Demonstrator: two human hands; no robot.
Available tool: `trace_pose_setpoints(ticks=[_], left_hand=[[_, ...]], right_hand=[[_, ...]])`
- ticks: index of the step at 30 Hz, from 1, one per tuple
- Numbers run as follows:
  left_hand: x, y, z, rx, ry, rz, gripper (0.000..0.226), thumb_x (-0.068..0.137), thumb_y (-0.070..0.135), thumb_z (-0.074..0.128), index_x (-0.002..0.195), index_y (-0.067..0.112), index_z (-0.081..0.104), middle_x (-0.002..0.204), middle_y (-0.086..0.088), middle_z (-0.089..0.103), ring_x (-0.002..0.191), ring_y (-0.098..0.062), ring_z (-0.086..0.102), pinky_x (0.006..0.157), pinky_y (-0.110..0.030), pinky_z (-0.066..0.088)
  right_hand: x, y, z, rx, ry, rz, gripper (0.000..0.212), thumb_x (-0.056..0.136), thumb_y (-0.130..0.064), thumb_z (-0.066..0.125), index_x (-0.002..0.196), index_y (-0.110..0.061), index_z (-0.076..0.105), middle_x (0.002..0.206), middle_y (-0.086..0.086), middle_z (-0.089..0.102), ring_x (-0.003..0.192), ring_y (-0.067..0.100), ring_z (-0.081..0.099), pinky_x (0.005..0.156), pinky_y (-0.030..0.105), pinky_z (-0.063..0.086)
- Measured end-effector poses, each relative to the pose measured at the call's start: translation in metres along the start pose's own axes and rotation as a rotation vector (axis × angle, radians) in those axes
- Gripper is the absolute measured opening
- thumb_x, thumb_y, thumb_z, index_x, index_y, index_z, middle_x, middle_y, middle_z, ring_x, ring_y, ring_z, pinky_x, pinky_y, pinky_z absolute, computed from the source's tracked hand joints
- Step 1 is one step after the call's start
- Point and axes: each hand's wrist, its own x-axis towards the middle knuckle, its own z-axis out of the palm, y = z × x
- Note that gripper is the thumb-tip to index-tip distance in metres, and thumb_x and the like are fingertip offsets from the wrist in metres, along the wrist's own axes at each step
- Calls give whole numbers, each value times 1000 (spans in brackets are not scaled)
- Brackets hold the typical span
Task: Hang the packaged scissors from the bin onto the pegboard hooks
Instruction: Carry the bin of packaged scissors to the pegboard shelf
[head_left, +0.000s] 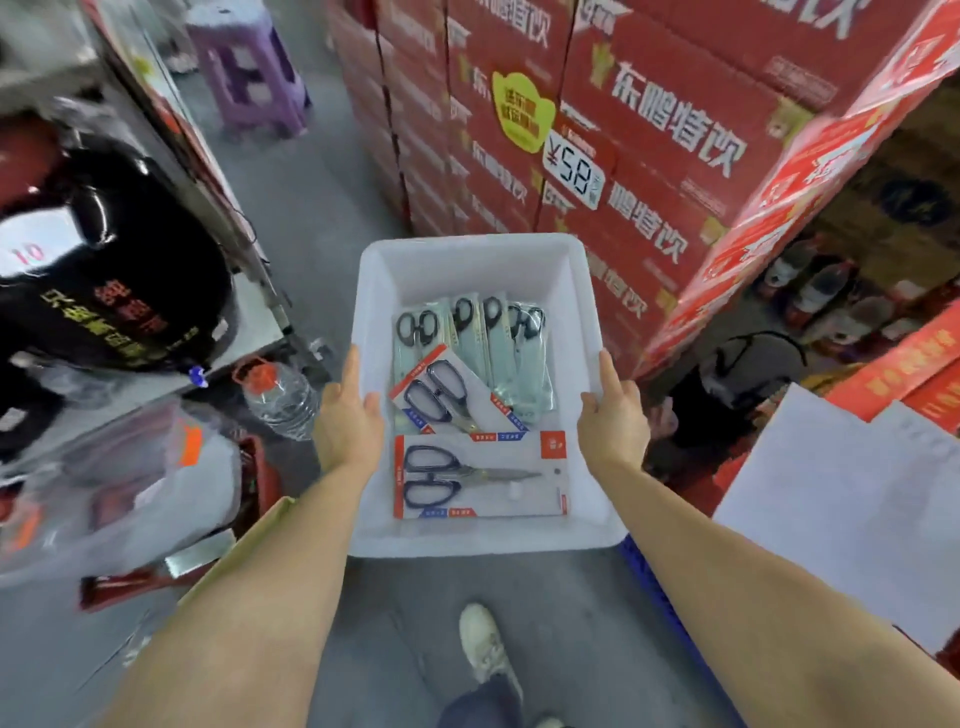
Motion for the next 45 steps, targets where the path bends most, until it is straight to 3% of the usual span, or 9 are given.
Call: trace_pose_setpoints(ticks=[4,10,18,23,36,45], left_hand=[[59,-3,-14,23,59,-66,65,99,19,49,154,35,18,109,-24,58,93,-41,61,82,-48,45],[148,-1,-22,-25,138,-146,63,98,18,51,153,33,23,111,-24,56,94,-41,60,83,-48,46],[294,9,-16,-80,177,-241,63,97,24,46,151,42,20,115,-25,55,94,-43,59,86,-51,50],[386,17,-25,-56,194,-317,63,97,22,48,151,40,22,118,-24,54,96,-43,60,84,-51,50],[680,0,-61,-37,248,-365,61,99,23,49,153,33,22,118,-22,52,104,-40,55,86,-46,43],[884,-21,-70,-22,280,-414,62,99,24,51,152,34,23,130,-17,52,110,-39,56,88,-46,46]], right_hand=[[55,-56,21,-1,1,-90,59,100,-18,46,151,-35,24,122,9,51,78,25,54,72,36,48],[138,-134,44,27,-26,-181,58,99,-17,47,151,-33,28,121,10,52,85,28,59,79,42,53],[270,-232,89,45,-121,-237,58,99,-15,44,151,-33,27,141,13,43,105,36,58,89,42,48],[351,-307,119,43,-104,-338,56,97,-14,49,149,-30,34,126,13,51,99,36,59,83,41,46],[557,-537,230,28,-123,-379,55,98,-17,50,148,-33,35,126,13,54,109,34,58,94,41,44],[698,-679,320,30,-169,-426,56,96,-16,50,148,-33,36,125,12,55,108,35,59,93,42,45]])
